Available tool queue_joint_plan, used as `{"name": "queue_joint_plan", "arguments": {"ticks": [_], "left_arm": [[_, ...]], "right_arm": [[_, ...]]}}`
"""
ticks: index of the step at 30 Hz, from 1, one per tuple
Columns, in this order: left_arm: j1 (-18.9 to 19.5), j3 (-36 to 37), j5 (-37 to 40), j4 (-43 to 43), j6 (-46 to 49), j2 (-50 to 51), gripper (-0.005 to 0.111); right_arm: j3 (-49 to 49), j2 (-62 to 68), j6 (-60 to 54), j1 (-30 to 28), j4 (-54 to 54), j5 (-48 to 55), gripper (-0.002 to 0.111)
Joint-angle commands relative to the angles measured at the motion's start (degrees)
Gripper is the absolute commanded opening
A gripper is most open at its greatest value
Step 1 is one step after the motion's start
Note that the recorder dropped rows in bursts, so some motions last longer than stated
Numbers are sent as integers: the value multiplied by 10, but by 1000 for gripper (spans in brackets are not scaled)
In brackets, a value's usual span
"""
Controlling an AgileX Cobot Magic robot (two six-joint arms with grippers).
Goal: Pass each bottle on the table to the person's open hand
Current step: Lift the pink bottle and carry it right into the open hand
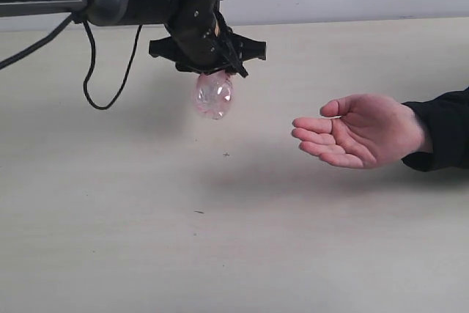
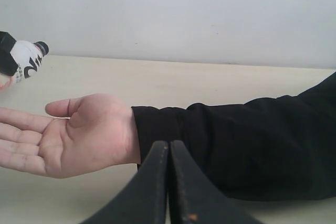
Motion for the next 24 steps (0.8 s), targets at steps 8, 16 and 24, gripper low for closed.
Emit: {"name": "queue_joint_plan", "arguments": {"ticks": [8, 16, 24], "left_arm": [[-5, 52, 41, -7, 61, -89, 0], [-26, 103, 10, -15, 69, -133, 0], [-68, 116, -96, -32, 58, -142, 0]], "right_arm": [[3, -4, -1, -3, -1, -3, 0], [3, -4, -1, -3, -1, -3, 0], [3, -4, -1, -3, -1, -3, 0]]}}
